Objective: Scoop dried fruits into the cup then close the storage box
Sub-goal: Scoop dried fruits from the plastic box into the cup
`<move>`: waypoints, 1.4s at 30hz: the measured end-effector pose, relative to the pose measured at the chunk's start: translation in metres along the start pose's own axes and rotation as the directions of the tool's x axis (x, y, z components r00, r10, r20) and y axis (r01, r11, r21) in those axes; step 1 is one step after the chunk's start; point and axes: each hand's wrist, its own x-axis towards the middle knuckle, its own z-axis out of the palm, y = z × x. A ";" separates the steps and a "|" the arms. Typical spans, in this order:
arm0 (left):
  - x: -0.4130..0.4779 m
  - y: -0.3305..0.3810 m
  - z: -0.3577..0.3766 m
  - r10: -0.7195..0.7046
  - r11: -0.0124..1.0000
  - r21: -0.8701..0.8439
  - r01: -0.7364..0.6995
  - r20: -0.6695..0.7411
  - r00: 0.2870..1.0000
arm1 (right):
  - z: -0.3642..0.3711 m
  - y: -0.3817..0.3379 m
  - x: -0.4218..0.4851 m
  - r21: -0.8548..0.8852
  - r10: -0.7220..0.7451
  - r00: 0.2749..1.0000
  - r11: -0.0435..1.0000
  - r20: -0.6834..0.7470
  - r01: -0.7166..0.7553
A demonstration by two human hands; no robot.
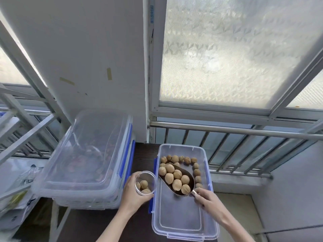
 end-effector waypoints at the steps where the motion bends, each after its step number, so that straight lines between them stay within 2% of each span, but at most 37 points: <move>1: -0.001 0.001 -0.001 0.007 1.000 0.009 -0.007 0.008 1.000 | -0.006 -0.014 -0.006 -0.039 -0.001 0.999 0.999 0.051 0.003; 5: -0.004 0.004 -0.002 0.039 0.999 0.033 -0.041 0.060 0.997 | -0.017 -0.060 -0.016 -0.308 0.029 0.989 0.951 0.147 0.018; 9: -0.008 0.006 -0.004 0.087 0.994 0.054 -0.092 0.085 0.993 | -0.011 -0.090 -0.015 -0.594 0.023 0.993 0.803 0.112 0.049; 13: -0.011 0.003 -0.004 0.096 0.992 0.071 -0.102 0.085 0.992 | -0.006 -0.111 -0.011 -0.741 0.044 0.995 0.670 0.092 0.038; 18: -0.013 0.002 -0.005 0.105 0.992 0.061 -0.111 0.086 0.991 | -0.008 -0.125 -0.012 -0.805 0.077 0.996 0.593 0.054 -0.003; 25: -0.016 -0.004 -0.004 0.071 0.996 0.055 -0.076 0.073 0.995 | -0.013 -0.143 -0.025 -0.861 0.056 0.996 0.508 0.065 0.027; 32: -0.015 -0.008 -0.008 0.004 0.999 -0.052 0.000 0.066 0.998 | -0.005 -0.153 -0.039 -0.912 -0.145 0.988 0.395 0.058 0.112; 38: -0.014 -0.008 -0.009 -0.013 0.992 -0.122 0.019 0.050 0.999 | 0.000 -0.160 -0.048 -0.890 -0.200 0.979 0.438 0.041 0.127; 40: -0.014 -0.009 -0.010 -0.025 0.989 -0.144 0.028 0.021 0.999 | -0.004 -0.154 -0.050 -0.873 -0.175 0.985 0.481 -0.006 0.080; 42: -0.015 -0.010 -0.013 -0.041 0.985 -0.170 0.035 -0.028 0.999 | -0.010 -0.141 -0.050 -0.826 -0.086 0.992 0.563 -0.096 -0.031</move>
